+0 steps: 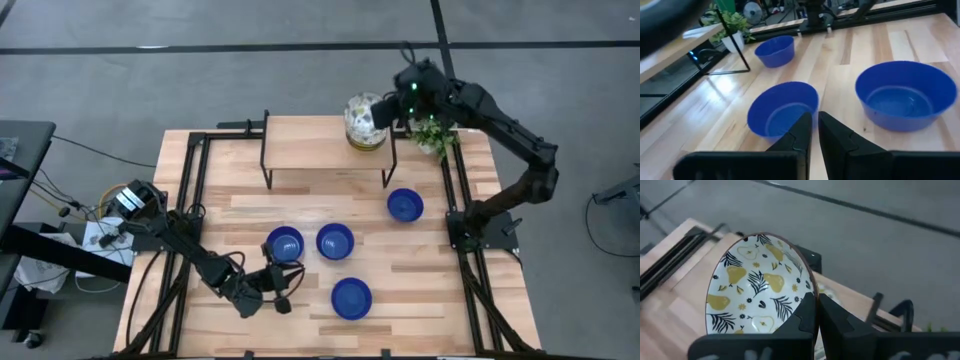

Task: Pick & Place Mini bowls
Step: Stack the yellow patterned bowl on top of the yellow patterned bowl on the shelf, then put the blue bowl on the shelf

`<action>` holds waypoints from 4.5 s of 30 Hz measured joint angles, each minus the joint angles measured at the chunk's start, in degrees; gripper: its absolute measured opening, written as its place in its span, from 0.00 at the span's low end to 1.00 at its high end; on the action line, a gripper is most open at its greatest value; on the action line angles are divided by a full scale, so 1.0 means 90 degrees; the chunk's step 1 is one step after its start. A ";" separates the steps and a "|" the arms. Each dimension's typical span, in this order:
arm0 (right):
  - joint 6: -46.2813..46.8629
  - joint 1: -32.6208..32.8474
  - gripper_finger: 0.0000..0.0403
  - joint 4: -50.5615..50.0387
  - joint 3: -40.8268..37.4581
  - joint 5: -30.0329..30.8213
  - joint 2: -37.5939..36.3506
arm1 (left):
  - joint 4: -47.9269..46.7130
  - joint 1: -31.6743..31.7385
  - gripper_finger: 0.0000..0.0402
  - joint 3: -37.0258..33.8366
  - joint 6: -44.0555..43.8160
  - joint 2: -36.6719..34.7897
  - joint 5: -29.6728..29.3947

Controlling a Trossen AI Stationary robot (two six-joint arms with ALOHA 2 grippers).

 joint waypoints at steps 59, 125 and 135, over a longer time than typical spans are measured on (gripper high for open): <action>0.0107 -0.1341 0.15 0.0895 -0.1806 -0.1640 0.0056 | 0.0140 -0.0046 0.08 -0.0002 -0.0100 0.0012 0.0268; -0.1389 0.0468 0.15 0.1461 -0.2056 0.0741 -0.1709 | 0.0094 -0.0036 0.07 -0.0019 -0.0126 0.0012 0.1052; -0.2061 0.2417 0.14 0.4016 -0.4758 -0.0753 -0.3407 | 0.0101 -0.0033 0.07 -0.0019 -0.0287 0.0012 0.1298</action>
